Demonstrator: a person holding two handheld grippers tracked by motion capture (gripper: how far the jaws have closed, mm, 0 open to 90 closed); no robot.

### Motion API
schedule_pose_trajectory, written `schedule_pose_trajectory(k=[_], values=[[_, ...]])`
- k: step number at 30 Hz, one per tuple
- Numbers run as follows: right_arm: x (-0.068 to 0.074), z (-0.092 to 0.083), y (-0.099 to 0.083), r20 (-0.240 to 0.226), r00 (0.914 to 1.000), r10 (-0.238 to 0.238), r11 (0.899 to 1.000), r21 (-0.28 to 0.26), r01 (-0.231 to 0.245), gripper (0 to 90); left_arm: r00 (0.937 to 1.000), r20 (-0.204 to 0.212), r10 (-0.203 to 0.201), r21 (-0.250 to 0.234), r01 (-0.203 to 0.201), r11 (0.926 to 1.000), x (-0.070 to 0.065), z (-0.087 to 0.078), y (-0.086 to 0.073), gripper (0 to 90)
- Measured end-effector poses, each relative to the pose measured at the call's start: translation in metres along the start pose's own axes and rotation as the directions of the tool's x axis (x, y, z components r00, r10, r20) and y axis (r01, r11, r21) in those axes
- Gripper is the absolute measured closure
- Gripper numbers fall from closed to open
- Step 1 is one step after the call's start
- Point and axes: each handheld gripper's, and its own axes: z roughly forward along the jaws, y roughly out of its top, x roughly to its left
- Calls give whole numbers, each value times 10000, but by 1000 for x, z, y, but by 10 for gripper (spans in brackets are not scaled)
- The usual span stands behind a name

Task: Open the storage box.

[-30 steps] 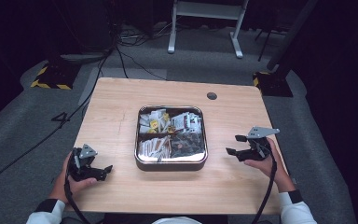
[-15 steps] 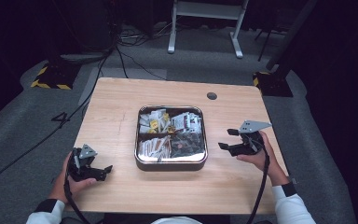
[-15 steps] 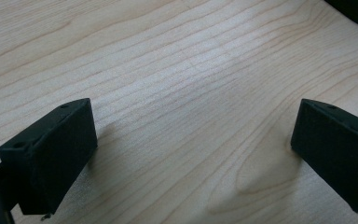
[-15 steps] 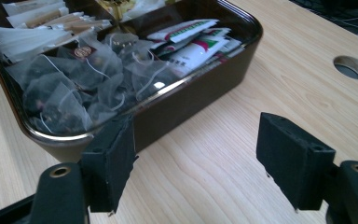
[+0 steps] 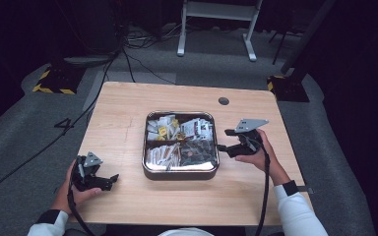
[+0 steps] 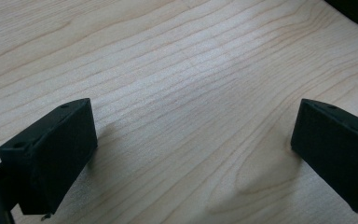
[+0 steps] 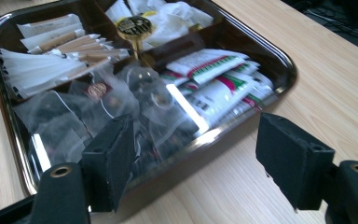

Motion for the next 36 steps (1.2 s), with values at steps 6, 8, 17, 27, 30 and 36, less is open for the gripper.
schedule_pose_trajectory(k=[6, 8, 17, 27, 30, 36], values=[[8, 22, 16, -316, 9989, -338, 9993, 140, 342, 290, 10000, 3, 1, 1, -1, 10000, 0, 0, 0, 5], [11, 31, 21, -429, 9982, -424, 9988, 230, 434, 290, 10000, 2, 11, 6, -11, 10000, 0, 0, 0, 4], [25, 63, 36, -755, 9944, -736, 9959, 468, 773, 297, 10000, 4, 1, 3, -1, 10000, 0, 0, 0, 5], [27, 86, 45, -977, 9938, -523, 9973, 465, 571, 302, 10000, 7, 1, 2, -1, 10000, 0, 0, 0, 4], [29, 97, 48, -979, 9935, -586, 9960, 616, 648, 304, 10000, 15, 18, 7, -18, 10000, 0, 0, 0, 4], [32, 112, 54, -984, 9942, -443, 9964, 681, 512, 317, 10000, 28, 33, 8, -33, 10000, 0, 0, 0, 5]])
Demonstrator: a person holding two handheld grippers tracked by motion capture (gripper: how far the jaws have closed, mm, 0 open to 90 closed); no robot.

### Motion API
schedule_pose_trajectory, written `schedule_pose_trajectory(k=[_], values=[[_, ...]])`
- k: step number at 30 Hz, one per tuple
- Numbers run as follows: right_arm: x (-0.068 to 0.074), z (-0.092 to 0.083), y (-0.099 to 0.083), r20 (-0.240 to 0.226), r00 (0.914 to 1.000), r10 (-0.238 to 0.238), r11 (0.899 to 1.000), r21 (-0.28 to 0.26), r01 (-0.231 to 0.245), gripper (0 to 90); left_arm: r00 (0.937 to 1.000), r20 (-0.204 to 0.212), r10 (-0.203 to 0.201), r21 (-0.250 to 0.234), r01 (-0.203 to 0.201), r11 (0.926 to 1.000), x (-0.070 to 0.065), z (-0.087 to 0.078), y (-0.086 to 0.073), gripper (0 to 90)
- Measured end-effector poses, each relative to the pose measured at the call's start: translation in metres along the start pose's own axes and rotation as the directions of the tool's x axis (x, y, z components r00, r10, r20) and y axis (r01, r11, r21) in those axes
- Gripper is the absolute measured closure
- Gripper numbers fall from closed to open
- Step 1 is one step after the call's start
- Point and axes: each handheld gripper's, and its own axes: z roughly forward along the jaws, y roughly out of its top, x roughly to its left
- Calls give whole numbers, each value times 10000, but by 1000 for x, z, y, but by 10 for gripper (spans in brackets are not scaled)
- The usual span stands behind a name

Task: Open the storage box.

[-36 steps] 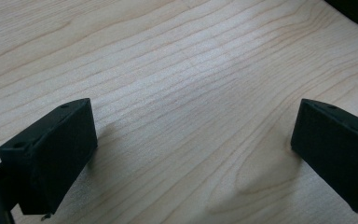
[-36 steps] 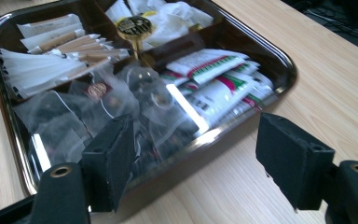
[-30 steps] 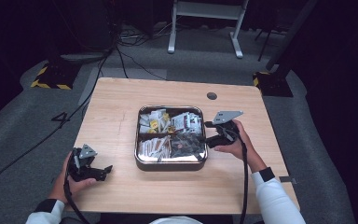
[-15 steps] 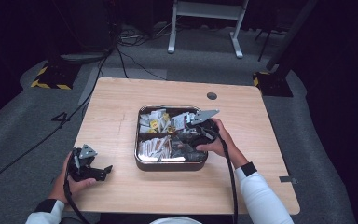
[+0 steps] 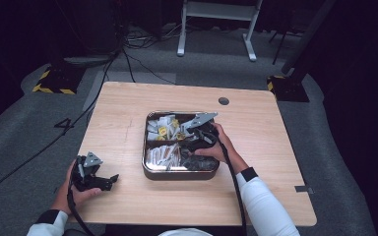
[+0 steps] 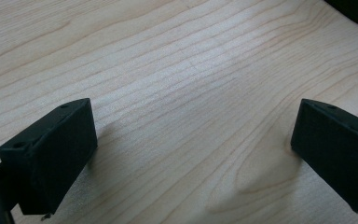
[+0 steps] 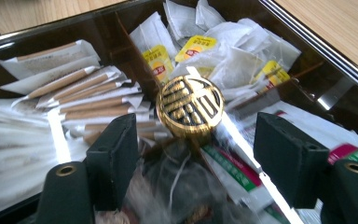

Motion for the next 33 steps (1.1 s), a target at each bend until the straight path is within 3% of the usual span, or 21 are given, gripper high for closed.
schedule_pose_trajectory(k=[13, 20, 33], values=[[5, 15, 8, -73, 9997, 212, 9997, -98, -213, 376, 10000, 33, 31, 7, -31, 10000, 0, 0, 0, 5], [4, 14, 7, 121, 9992, 392, 9988, -288, -388, 574, 10000, 53, 73, 25, -73, 10000, 1, 0, 0, 4], [4, 11, 7, 191, 9993, 334, 9988, -363, -327, 587, 10000, 50, 78, 0, -78, 10000, 1, 0, 0, 5]])
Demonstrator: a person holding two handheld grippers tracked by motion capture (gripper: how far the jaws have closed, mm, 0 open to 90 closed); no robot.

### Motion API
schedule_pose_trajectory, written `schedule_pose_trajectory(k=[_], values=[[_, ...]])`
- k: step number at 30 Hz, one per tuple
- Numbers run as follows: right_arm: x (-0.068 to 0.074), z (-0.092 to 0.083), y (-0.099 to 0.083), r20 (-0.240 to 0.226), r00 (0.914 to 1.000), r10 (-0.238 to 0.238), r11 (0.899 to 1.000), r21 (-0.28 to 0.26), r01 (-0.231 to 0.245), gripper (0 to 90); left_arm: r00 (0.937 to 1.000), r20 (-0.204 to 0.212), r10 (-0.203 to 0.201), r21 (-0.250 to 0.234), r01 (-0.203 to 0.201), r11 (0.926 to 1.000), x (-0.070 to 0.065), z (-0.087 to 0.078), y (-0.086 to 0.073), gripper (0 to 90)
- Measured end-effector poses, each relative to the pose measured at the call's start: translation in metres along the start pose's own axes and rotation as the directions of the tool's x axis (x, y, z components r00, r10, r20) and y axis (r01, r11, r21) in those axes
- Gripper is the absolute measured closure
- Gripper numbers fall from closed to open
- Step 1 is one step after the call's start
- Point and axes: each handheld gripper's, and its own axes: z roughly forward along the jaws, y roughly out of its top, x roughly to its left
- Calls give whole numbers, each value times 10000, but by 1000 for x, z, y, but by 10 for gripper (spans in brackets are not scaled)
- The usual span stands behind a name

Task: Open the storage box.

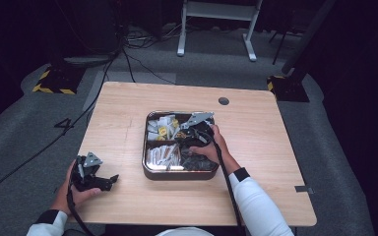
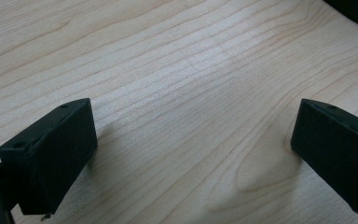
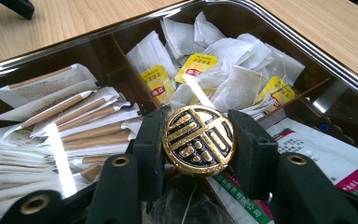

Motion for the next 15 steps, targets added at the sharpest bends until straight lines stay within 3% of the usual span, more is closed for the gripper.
schedule_pose_trajectory(k=[15], values=[[-1, -14, 6, -94, 9999, 106, 9992, -372, -110, 588, 10000, -5, -3, 2, 3, 10000, 0, 0, 0, 5]])
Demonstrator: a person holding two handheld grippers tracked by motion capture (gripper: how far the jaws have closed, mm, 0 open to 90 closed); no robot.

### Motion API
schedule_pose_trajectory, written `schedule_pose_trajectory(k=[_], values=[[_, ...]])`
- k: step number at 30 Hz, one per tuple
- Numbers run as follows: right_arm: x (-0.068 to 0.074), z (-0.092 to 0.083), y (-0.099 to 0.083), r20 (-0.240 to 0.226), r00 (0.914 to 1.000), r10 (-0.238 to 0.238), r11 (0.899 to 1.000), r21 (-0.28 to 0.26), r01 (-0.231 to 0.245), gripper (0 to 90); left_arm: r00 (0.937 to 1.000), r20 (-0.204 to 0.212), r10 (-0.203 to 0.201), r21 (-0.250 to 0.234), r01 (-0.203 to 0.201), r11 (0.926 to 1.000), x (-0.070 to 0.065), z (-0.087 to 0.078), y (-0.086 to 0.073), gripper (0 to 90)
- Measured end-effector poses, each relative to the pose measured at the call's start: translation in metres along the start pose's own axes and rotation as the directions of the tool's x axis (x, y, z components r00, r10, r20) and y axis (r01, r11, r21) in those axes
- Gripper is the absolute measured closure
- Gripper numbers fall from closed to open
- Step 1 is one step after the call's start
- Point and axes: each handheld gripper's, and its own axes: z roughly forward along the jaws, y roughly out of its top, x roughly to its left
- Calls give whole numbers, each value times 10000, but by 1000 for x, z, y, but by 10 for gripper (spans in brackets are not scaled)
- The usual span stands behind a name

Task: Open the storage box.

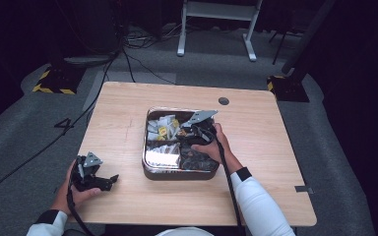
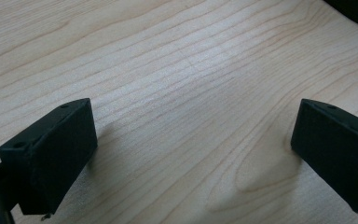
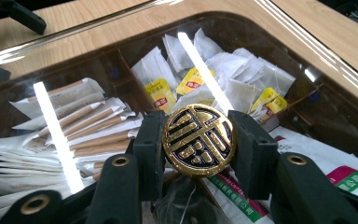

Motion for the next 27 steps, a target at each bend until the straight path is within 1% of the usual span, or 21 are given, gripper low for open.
schedule_pose_trajectory(k=[8, 11, 14, 23, 27], values=[[0, -6, 3, 49, 10000, -53, 9999, -103, 54, 588, 10000, 3, 6, -2, -6, 10000, 0, 0, 0, 5], [0, -8, 4, 104, 9999, -78, 9999, -125, 79, 588, 10000, 1, 2, 1, -2, 10000, 0, 0, 0, 5], [1, -10, 6, 269, 9995, -135, 9998, -135, 139, 588, 10000, 1, 2, 0, -2, 10000, 0, 0, 0, 5], [-1, -19, 9, 305, 9995, -79, 9993, -376, 91, 588, 10000, 0, 2, 1, -2, 10000, 0, 0, 0, 5], [-1, -22, 9, 415, 9990, -149, 9992, -367, 164, 588, 10000, 1, 3, -1, -3, 10000, 0, 0, 0, 5]])
